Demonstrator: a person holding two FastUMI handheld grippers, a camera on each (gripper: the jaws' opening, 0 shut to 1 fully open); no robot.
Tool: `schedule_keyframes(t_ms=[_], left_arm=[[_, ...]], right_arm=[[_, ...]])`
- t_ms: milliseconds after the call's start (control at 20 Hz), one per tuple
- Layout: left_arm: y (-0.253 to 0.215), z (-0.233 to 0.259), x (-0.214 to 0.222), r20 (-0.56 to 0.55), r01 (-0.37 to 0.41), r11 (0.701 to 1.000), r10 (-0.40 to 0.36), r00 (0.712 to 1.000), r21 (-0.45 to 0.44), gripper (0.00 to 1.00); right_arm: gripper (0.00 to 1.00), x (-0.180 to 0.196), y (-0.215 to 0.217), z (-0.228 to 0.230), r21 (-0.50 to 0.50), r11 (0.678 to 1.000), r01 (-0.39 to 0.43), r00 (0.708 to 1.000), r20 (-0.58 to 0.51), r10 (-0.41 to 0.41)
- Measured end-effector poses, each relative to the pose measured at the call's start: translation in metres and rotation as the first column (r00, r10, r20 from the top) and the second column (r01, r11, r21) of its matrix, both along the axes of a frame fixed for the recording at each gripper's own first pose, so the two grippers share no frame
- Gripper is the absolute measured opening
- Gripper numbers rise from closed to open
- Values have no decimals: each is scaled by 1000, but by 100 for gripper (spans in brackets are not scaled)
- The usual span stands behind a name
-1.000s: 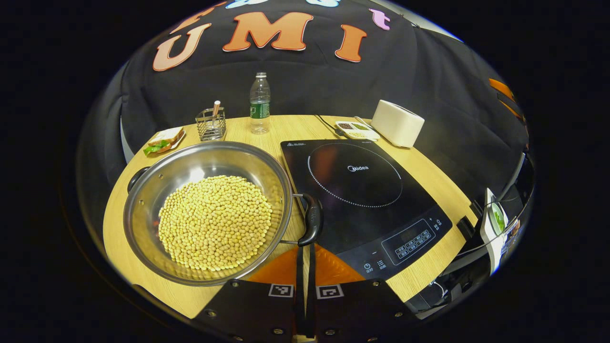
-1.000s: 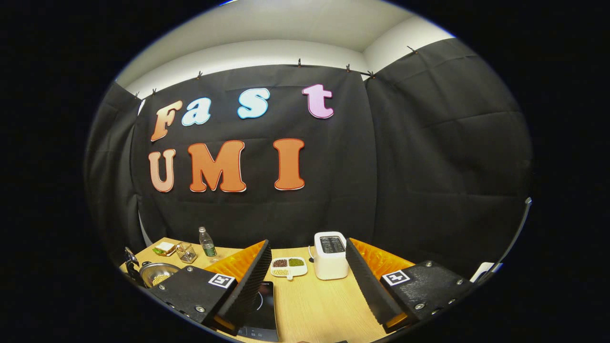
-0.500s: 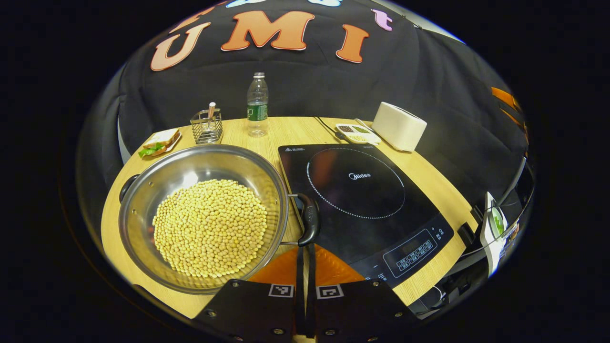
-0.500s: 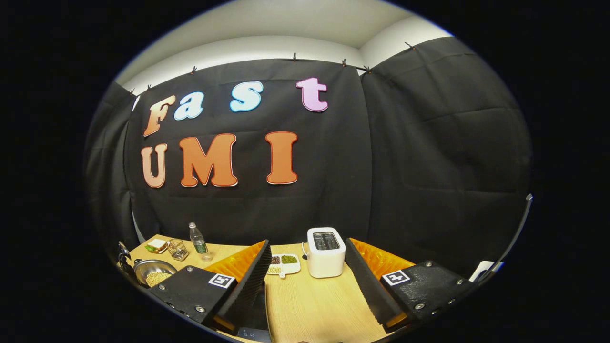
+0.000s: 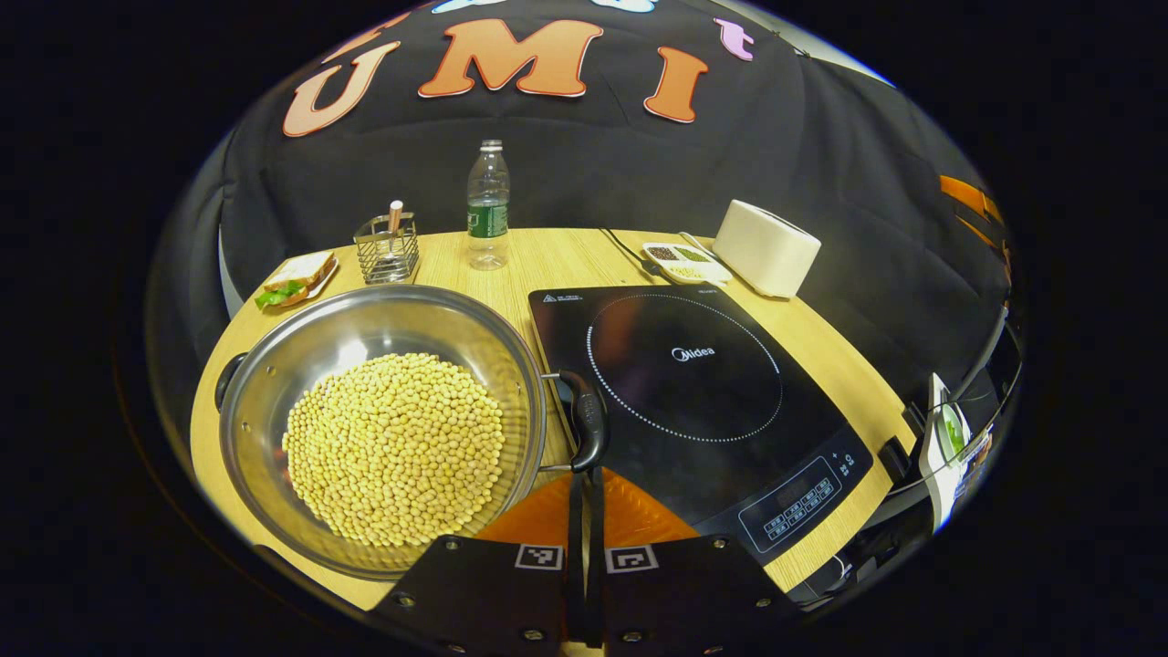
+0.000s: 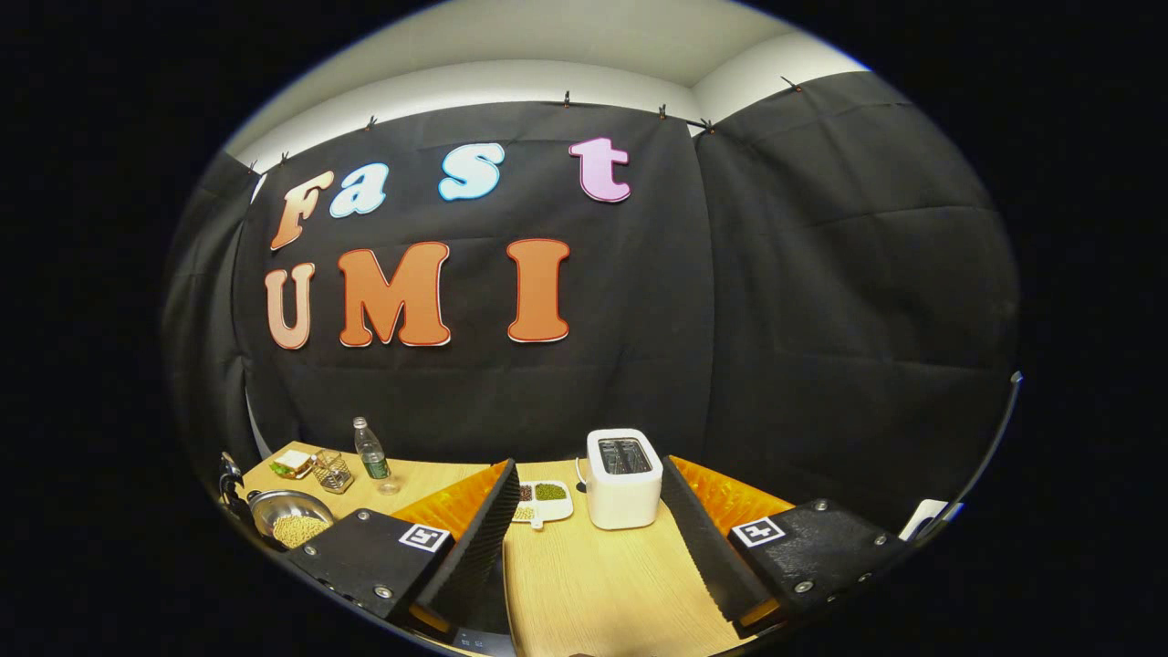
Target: First push the handle of the pot to place it horizontally, then grasp the pot with both hands and set it on the induction cooktop.
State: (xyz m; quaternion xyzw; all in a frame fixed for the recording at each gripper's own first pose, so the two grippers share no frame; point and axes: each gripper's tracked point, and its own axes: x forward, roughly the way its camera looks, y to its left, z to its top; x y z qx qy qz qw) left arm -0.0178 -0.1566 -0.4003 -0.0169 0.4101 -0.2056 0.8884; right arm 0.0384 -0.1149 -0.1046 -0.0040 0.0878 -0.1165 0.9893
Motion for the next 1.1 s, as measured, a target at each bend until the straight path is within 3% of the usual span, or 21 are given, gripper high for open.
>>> schedule_keyframes(t_ms=[450,850,1100], left_arm=[[-3,-1,12,6,5,1000,-4,1000,-20,2],[-7,-1,24,20,-3,1000,4,1000,-20,2],[-6,32,42,133,-1,1000,3,991,-8,2]], right_arm=[[97,6,13,-5,-10,1000,-4,1000,-18,4],[100,5,28,-9,-30,999,-13,999,-30,13],[97,9,33,-12,-23,1000,-12,999,-49,11]])
